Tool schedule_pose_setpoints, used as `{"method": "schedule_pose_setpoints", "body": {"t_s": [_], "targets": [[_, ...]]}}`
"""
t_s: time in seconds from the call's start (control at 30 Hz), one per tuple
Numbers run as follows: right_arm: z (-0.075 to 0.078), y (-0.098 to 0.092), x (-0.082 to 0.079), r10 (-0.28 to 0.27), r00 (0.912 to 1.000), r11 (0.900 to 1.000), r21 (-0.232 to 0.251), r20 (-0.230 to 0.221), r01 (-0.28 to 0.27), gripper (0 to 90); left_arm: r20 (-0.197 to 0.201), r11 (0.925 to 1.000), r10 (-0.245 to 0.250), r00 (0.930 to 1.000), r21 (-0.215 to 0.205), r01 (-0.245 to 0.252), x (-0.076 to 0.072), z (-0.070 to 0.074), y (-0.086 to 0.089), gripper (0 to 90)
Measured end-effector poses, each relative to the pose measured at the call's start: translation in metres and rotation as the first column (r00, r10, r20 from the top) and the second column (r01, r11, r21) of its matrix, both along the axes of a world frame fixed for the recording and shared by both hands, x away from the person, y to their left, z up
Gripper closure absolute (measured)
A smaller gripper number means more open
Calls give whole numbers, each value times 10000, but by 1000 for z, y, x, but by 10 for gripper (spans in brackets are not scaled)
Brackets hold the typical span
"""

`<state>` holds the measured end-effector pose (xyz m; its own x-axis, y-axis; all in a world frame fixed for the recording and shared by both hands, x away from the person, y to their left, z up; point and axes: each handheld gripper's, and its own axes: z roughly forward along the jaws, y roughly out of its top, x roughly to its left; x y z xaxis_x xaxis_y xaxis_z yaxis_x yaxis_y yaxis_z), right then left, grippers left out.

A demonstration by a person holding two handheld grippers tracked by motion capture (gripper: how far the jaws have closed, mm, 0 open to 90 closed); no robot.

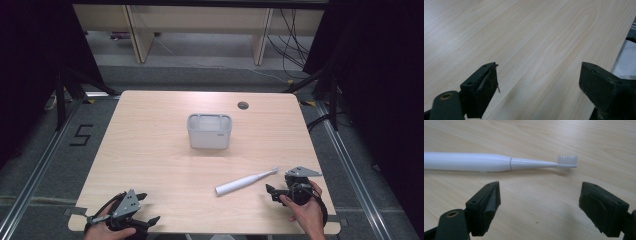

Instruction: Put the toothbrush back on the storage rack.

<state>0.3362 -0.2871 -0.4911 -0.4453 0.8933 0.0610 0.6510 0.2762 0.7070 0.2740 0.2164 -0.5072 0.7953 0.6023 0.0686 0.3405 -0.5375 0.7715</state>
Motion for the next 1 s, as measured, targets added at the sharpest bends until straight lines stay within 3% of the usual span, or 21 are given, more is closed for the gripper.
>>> {"method": "schedule_pose_setpoints", "body": {"t_s": [0.03, 0.13, 0.2, 0.3, 0.4, 0.43, 0.5, 0.57, 0.67, 0.7, 0.73, 0.8, 0.9, 0.97, 1.0], "targets": [[-1, 1, 1, 64, 9999, 9998, 201, -104, -62, 183, -3, 10000, -33, 10000, -1, 33, 0, 0, 0, 148], [0, 4, -2, -147, 9995, 9998, 108, -267, 150, 192, -114, 9996, -133, 9998, 244, 136, 1, 2, 1, 148], [0, 2, 0, 78, 9999, 10000, -51, -63, -78, 192, -4, 10000, -2, 10000, -20, 1, 0, 0, 0, 148], [1, 6, -1, -191, 9996, 9997, 112, -211, 193, 192, -67, 10000, -28, 10000, 95, 29, 0, 1, 0, 148], [1, 4, 2, 266, 9993, 9995, -189, 266, -261, 198, -28, 10000, -26, 10000, 44, 26, 0, 0, 0, 148], [3, 7, 0, -54, 10000, 10000, -10, 28, 54, 203, -37, 10000, -27, 10000, 32, 27, 0, 0, 0, 148], [2, 8, 2, 220, 9993, 9997, -149, 307, -216, 211, -202, 9999, 12, 9998, 111, -10, 0, 1, 0, 147], [4, 10, 1, 72, 9999, 10000, 68, 75, -73, 218, -100, 9999, 5, 9999, 143, -4, 1, 0, 0, 147], [5, 13, 3, 302, 9987, 9995, 67, 403, -304, 224, -159, 9999, 85, 9998, 99, -84, 0, 0, 0, 148], [6, 15, 2, 152, 9997, 9997, 186, 201, -155, 225, -165, 10000, 36, 9999, 66, -35, 0, 0, 0, 147], [6, 13, 3, 445, 9973, 9989, -177, 576, -436, 229, -166, 10000, 57, 9998, 21, -57, 0, 0, 0, 148], [8, 17, 0, 60, 9994, 9994, 329, 333, -71, 236, -37, 10000, 8, 10000, 79, -8, 1, 0, 1, 148], [8, 16, 2, 258, 9980, 9993, 246, 569, -272, 247, -97, 9997, -34, 9999, 248, 36, 1, 1, 1, 148], [10, 17, 2, 303, 9983, 9990, 314, 504, -319, 249, -61, 10000, -13, 10000, 18, 13, 1, -1, 1, 148], [9, 19, 2, 206, 9979, 9992, 327, 613, -226, 251, -11, 9999, -23, 10000, 117, 23, 1, 0, 1, 148]]}}
